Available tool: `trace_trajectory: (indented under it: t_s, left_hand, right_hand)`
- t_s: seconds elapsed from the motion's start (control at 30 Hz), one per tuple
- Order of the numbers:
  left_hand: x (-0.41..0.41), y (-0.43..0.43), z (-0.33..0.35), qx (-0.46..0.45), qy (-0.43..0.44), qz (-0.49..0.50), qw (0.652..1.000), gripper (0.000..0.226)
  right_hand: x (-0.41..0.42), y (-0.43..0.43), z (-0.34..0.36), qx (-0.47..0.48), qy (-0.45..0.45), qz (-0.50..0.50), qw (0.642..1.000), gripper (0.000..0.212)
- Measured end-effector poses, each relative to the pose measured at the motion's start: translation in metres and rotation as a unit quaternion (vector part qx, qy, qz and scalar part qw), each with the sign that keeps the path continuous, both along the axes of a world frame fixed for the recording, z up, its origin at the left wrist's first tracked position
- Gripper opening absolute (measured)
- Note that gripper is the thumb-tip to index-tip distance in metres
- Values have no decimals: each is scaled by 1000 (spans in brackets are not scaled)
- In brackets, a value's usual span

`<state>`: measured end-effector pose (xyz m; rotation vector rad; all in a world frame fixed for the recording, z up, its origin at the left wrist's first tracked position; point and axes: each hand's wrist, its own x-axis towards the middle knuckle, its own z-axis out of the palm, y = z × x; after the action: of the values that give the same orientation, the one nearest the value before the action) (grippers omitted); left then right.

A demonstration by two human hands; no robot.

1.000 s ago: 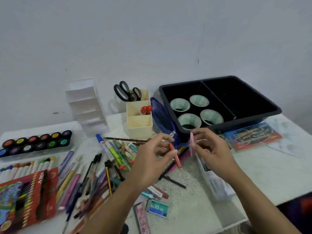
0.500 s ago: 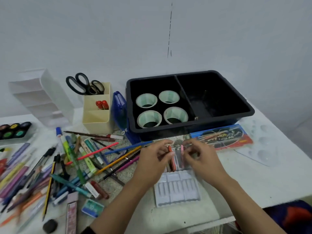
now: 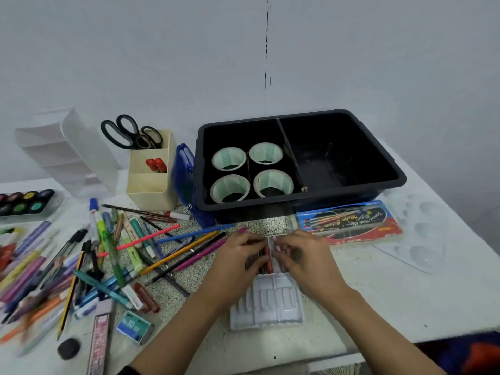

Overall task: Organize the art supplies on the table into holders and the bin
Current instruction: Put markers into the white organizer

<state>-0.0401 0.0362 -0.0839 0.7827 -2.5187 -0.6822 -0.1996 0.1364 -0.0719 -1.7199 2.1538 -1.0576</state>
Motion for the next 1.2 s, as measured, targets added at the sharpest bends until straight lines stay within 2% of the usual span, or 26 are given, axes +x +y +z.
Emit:
trace_trajectory:
  t_s: [0.13,0.3,0.53,0.67,0.8,0.97,1.2]
  left_hand:
    - [4,2,2,-13,-24,-17,999,42]
    - [3,5,2,-23,-35,-5,999,44]
    - [0,4,2,-17,-49,6,999,32]
    - [-1,4,4,-5,-53,8,999,29]
    - [-2,5,5,-6,-53,6,999,30]
    - [-1,4,2,-5,-55,6,998,31]
    - [1,5,0,-8,-57,0,998,31]
  right_hand:
    - [0,-4,4,15,32,-6,999,8]
    - [-2,-18,9,69,11,-35,997,12]
    - [-4,-27,14,107,-30,-61,992,12]
    - [-3,-25,7,97,16,-7,995,14]
    - [-7,-14,0,72,53,61,994,7]
    - [-5,-14,-9,65,71,63,993,5]
    - [-12,-17,-3,91,33,58,994,7]
